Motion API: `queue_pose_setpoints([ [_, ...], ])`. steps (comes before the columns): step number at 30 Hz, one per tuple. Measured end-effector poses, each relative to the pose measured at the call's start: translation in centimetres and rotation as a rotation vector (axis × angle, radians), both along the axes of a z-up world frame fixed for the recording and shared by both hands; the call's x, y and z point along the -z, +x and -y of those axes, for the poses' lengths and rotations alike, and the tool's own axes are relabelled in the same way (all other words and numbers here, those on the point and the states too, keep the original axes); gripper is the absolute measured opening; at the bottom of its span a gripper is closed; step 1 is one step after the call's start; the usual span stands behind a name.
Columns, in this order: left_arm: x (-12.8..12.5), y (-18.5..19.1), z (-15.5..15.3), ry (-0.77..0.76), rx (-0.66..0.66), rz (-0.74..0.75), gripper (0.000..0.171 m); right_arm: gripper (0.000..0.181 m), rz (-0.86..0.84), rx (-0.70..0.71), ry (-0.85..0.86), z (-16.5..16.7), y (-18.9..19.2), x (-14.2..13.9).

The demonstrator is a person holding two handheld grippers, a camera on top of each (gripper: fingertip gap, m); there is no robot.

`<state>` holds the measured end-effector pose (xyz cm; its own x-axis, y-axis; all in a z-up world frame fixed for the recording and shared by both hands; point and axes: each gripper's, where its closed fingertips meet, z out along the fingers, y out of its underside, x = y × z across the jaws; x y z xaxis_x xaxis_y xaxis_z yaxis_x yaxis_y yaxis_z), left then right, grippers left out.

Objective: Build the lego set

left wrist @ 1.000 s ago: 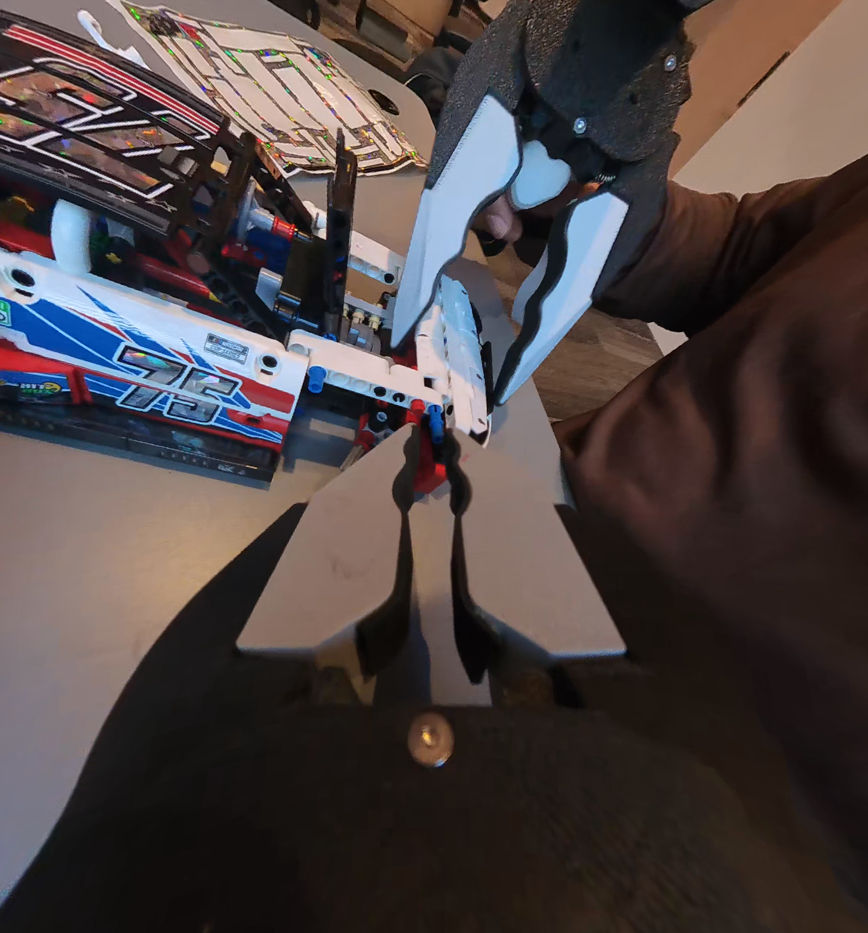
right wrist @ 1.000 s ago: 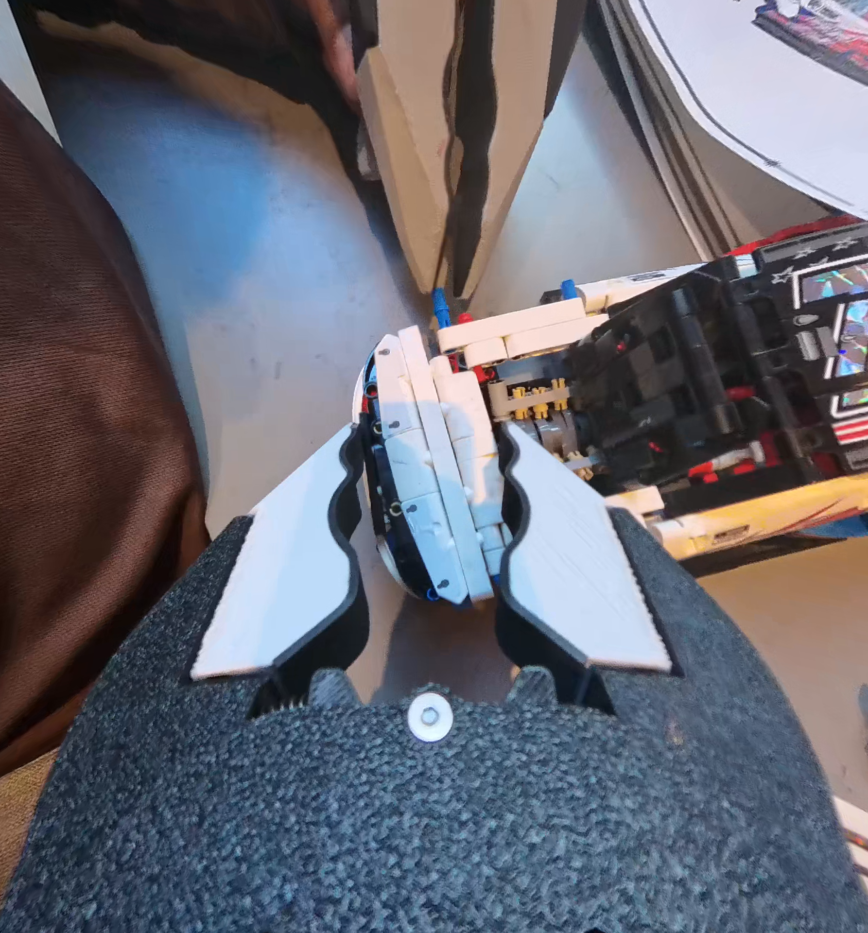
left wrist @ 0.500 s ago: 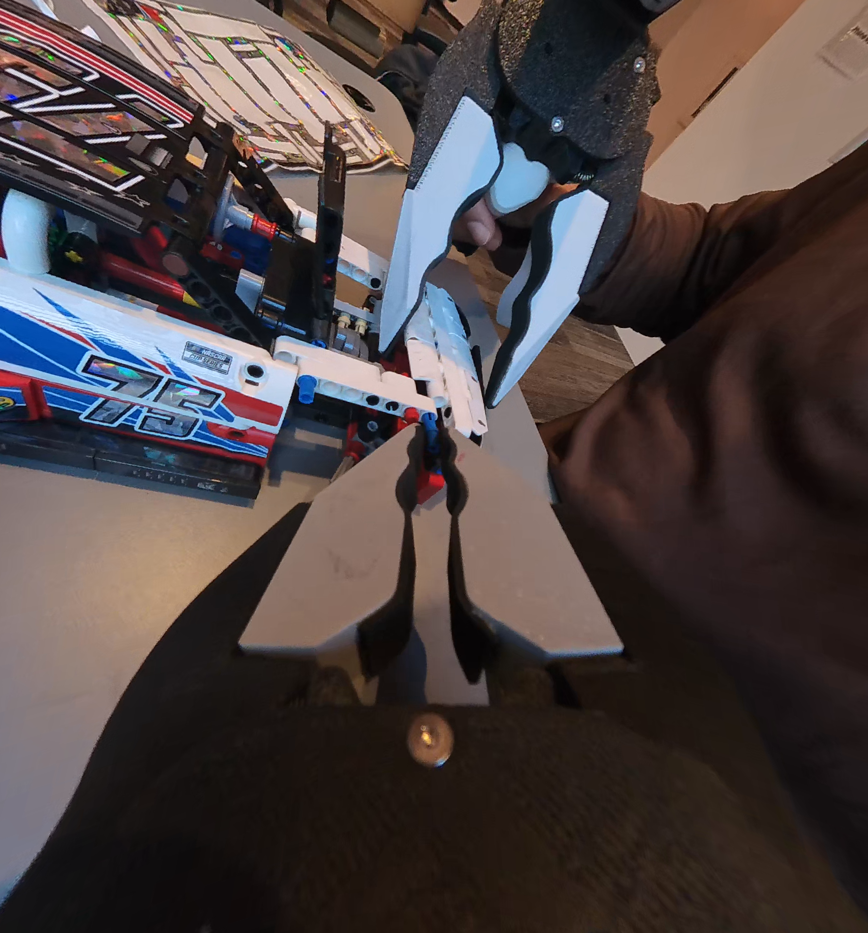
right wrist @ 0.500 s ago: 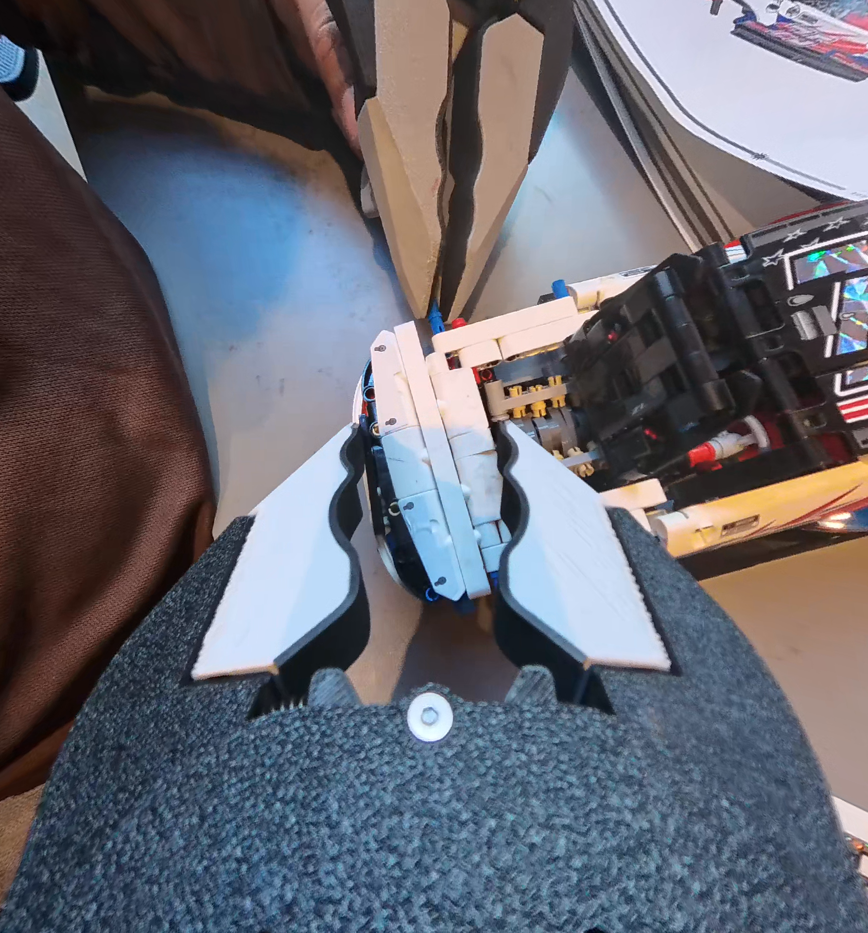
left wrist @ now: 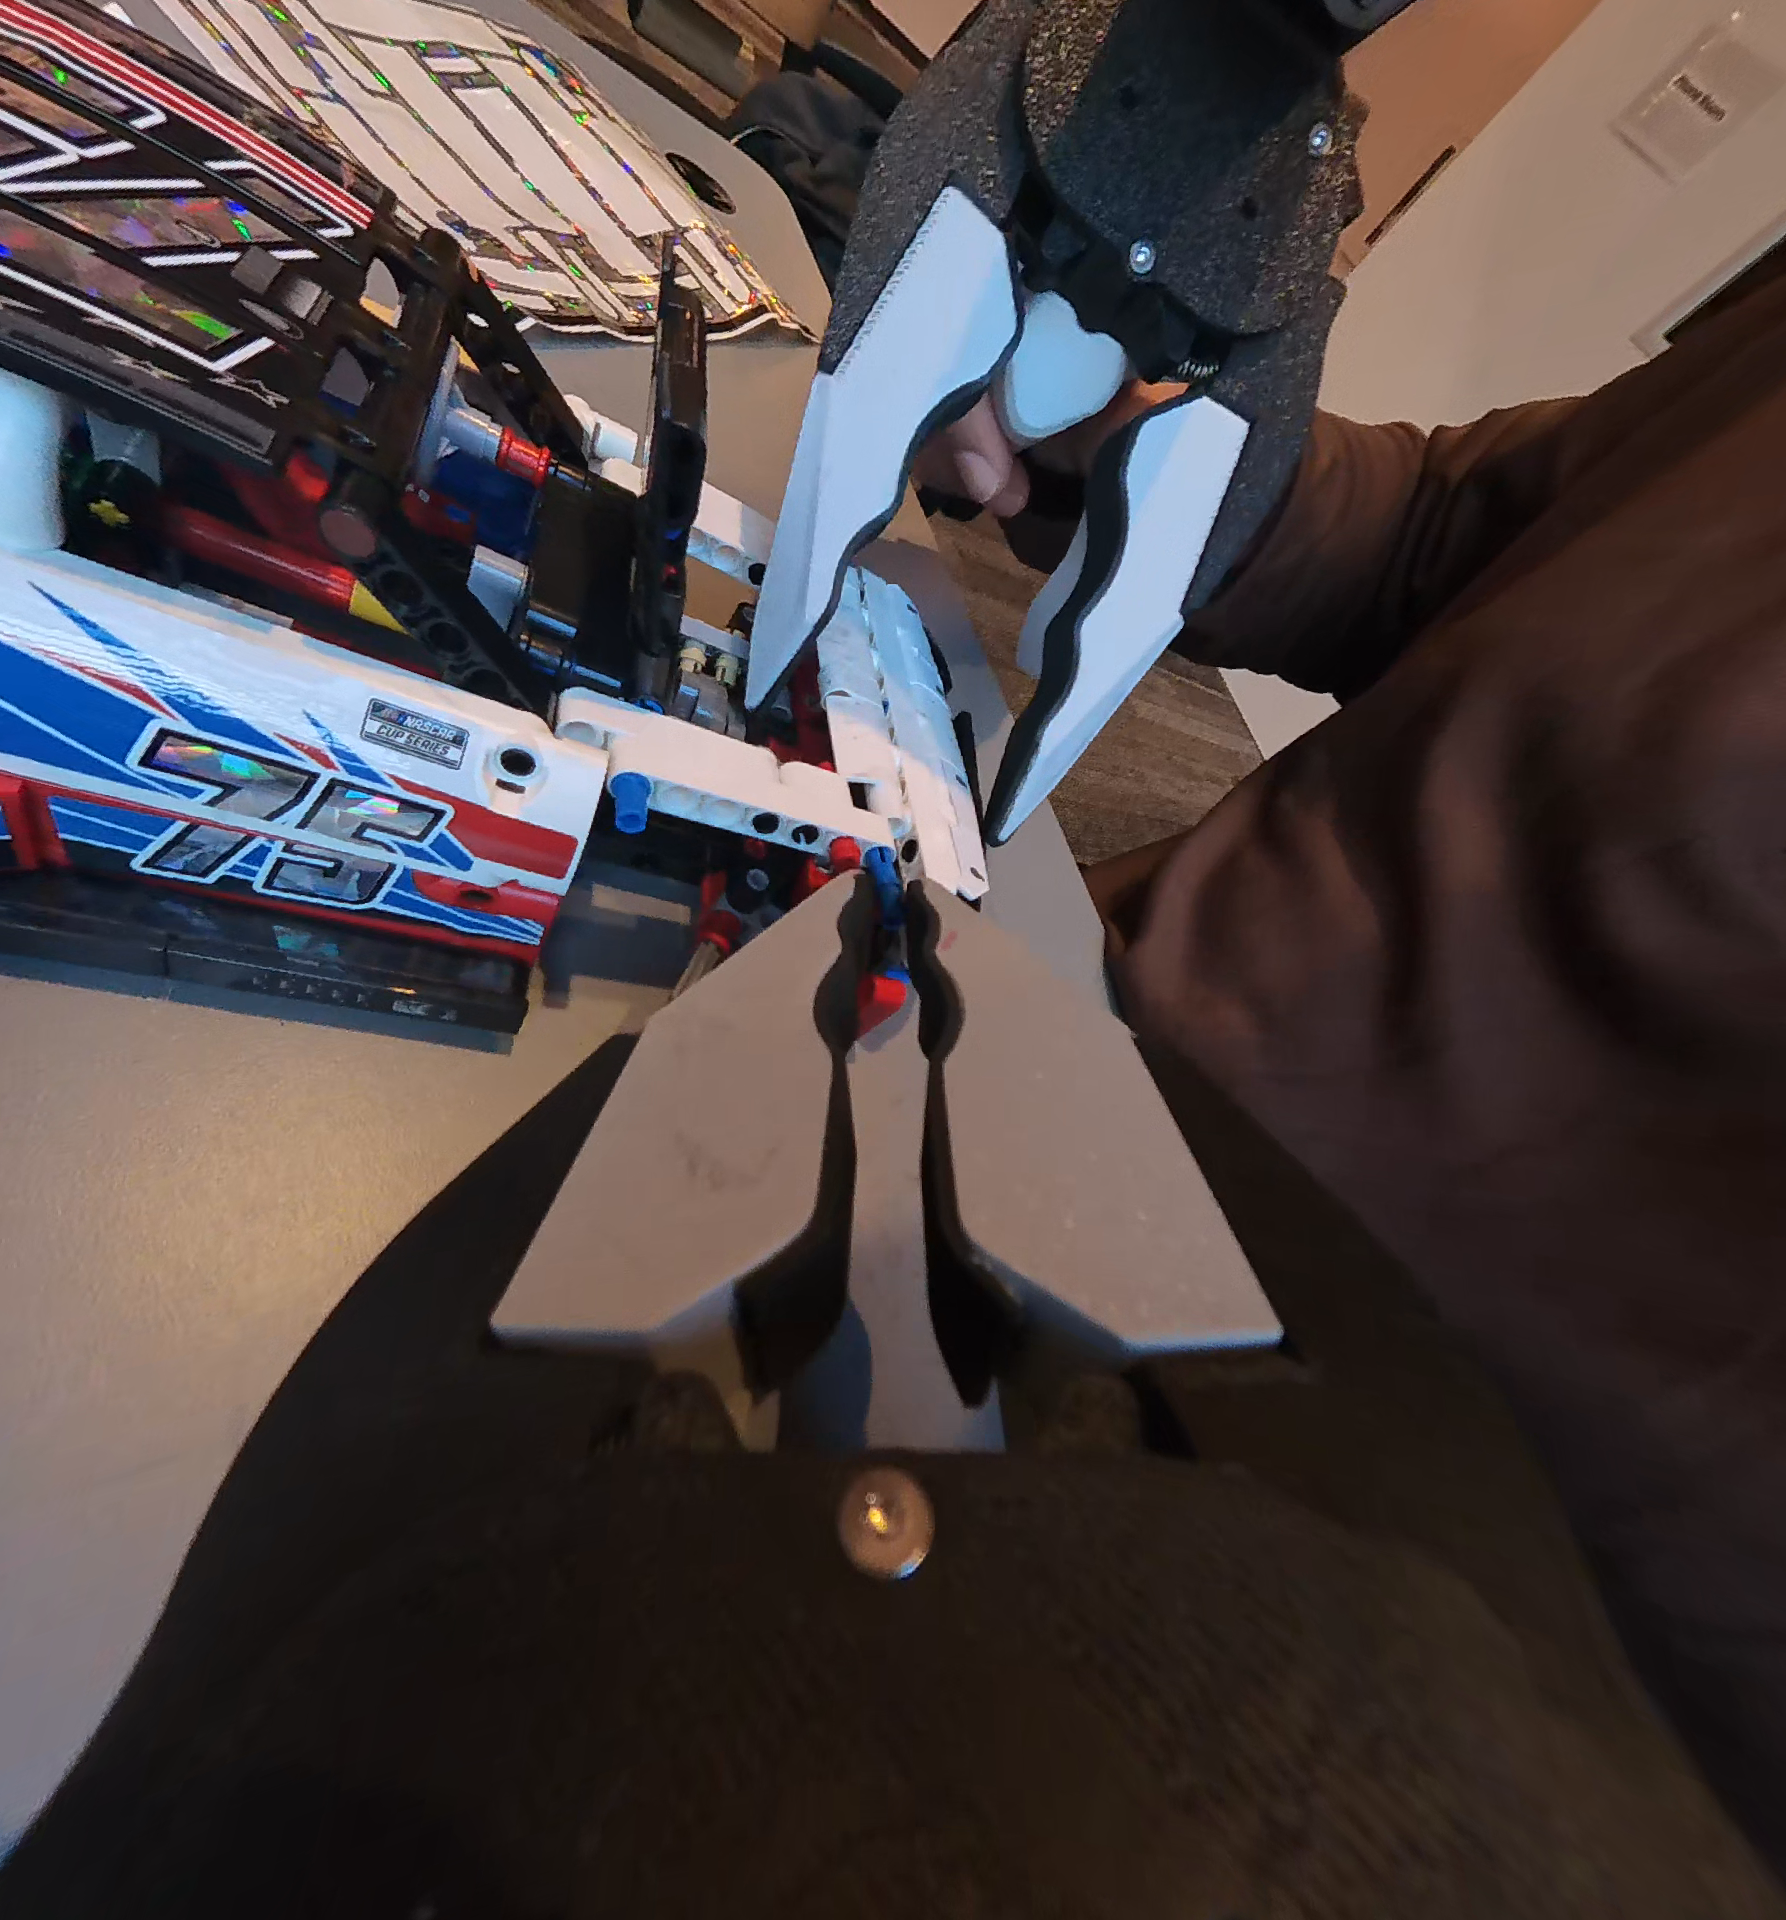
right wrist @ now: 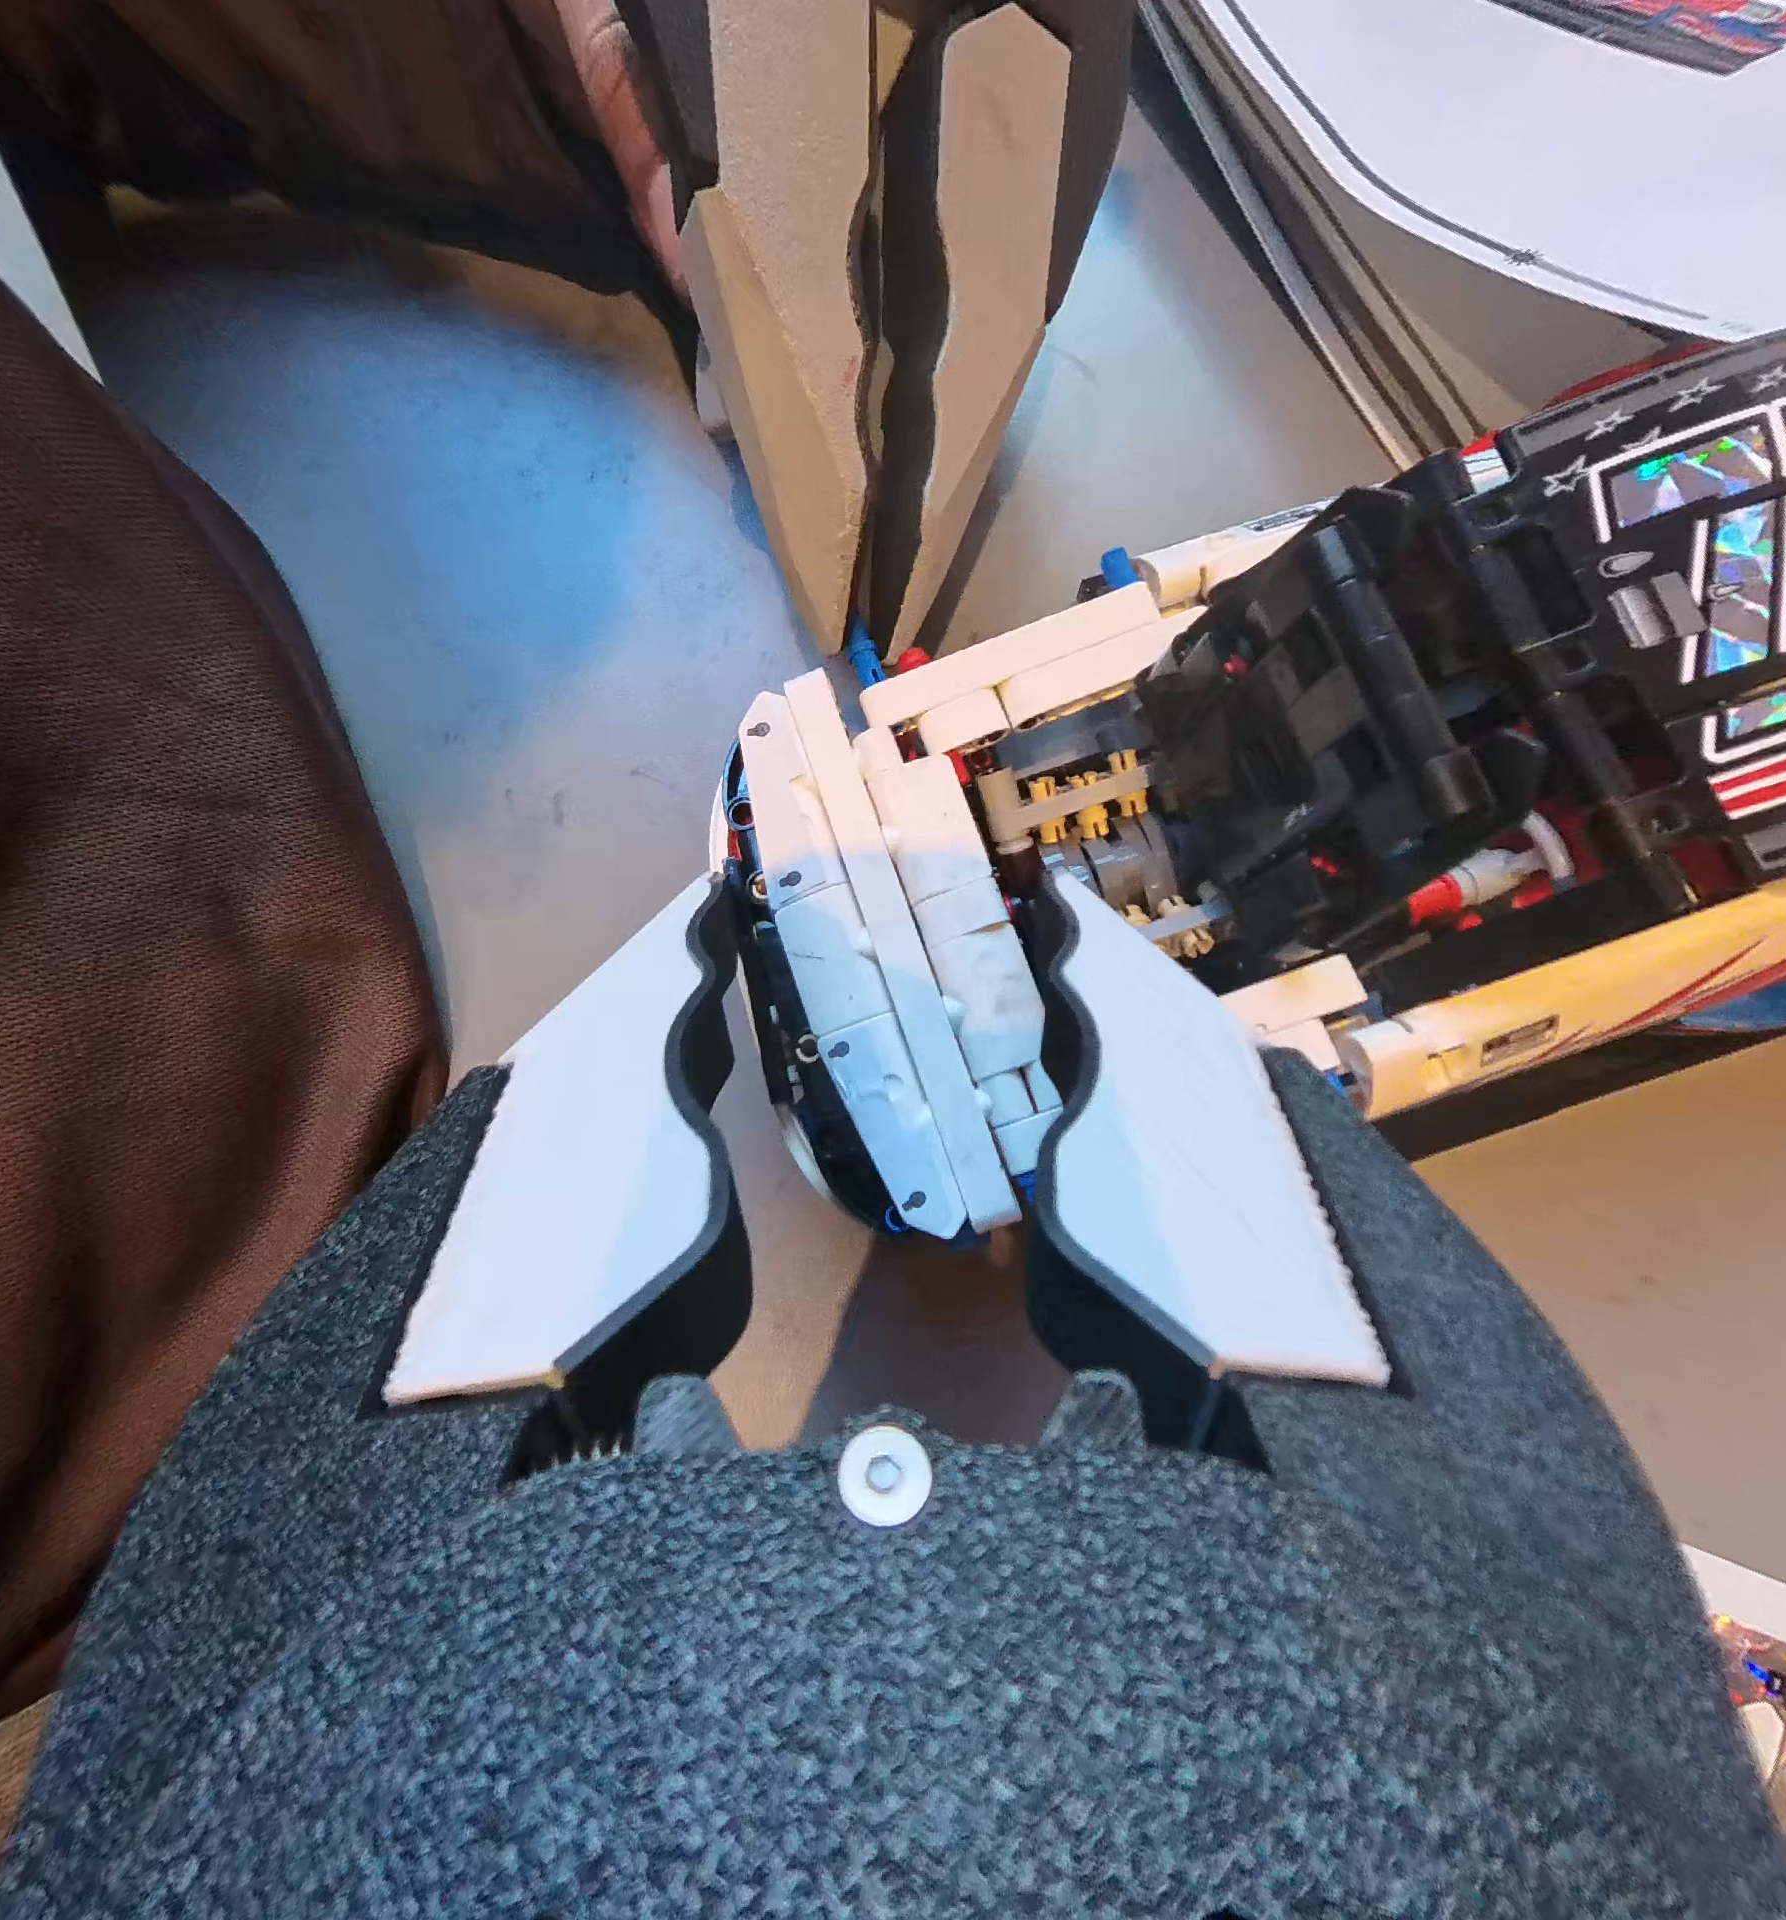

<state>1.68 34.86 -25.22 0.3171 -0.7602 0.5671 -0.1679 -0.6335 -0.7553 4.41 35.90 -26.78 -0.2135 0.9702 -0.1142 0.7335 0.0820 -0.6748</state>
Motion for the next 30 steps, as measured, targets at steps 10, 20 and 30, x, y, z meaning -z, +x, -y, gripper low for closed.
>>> queue_pose_setpoints([
  [10, -0.4, -0.26, -0.01, 0.002, -0.007, 0.036, 0.002, 0.056, 0.008, 0.02, -0.028, 0.0, 0.15, 0.07],
  [20, -0.46, -0.35, 0.01, -0.033, 0.004, 0.061, 0.002, 0.056, 0.007, 0.03, -0.022, -0.01, 0.29, 0.05],
  [30, 0.26, 0.18, 0.4, -0.027, 0.035, 0.004, 0.002, 0.046, -0.083, 0.05, 0.021, -0.6, 0.22, -0.84],
])
